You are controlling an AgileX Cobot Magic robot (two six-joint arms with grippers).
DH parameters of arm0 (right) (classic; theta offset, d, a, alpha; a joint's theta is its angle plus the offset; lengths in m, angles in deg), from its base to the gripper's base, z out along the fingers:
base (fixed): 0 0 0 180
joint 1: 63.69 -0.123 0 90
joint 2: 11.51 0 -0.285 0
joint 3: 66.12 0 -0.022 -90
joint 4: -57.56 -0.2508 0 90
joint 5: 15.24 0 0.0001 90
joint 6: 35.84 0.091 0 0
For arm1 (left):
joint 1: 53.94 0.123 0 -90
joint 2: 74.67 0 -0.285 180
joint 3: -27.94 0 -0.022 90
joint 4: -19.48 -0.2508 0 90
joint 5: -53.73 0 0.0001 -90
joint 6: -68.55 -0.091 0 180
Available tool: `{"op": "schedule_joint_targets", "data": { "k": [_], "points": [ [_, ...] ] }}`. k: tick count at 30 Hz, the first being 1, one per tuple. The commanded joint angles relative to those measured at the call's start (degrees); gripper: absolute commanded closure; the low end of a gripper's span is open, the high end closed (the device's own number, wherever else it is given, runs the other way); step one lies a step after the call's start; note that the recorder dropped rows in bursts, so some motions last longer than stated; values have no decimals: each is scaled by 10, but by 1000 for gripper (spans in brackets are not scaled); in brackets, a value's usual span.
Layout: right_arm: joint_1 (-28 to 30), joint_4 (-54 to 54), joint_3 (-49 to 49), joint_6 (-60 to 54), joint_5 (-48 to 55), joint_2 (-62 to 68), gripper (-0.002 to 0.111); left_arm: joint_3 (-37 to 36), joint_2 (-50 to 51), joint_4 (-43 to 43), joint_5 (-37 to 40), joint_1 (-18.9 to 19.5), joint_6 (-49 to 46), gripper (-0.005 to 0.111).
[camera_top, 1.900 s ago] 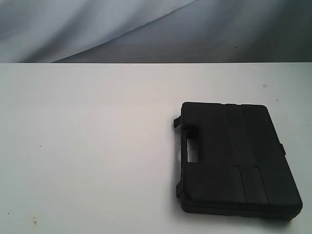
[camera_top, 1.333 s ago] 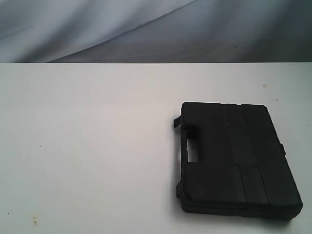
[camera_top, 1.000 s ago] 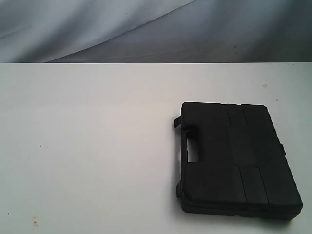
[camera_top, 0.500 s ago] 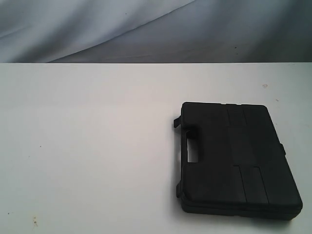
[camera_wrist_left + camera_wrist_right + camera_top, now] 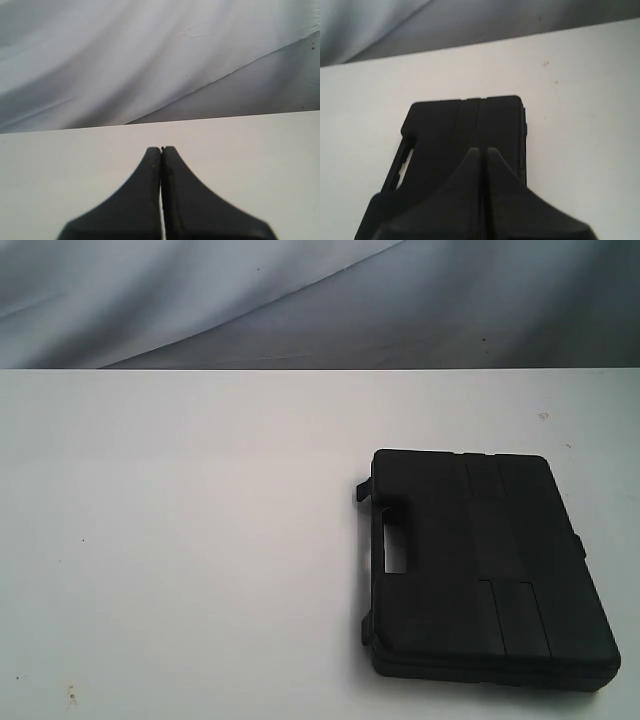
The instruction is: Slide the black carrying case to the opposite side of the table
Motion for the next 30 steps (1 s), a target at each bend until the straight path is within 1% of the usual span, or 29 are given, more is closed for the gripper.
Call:
{"op": "schedule_joint_targets", "data": {
  "k": [1,8,14,17,20,21,22,24,30],
  "points": [
    [-33,14,-28,23,43,69,108,-3,-2,0,-1,1,3,107],
    [-108,22,-51,75,45,173,108,-3,-2,0,-1,1,0,107],
    [-181,63,-106,146,45,285,108,-3,-2,0,-1,1,0,107],
    [-239,68,-170,168,45,381,108,-3,-2,0,-1,1,3,107],
    [-273,89,-225,200,53,455,108,-3,-2,0,-1,1,3,107],
    [-287,111,-254,232,57,493,108,-3,-2,0,-1,1,3,107],
    [-292,120,-265,248,57,511,108,-3,-2,0,-1,1,3,107],
    [-310,129,-320,264,72,575,108,-3,-2,0,-1,1,3,107],
    [-337,156,-439,316,171,687,108,-3,-2,0,-1,1,1,107]
  ]
}}
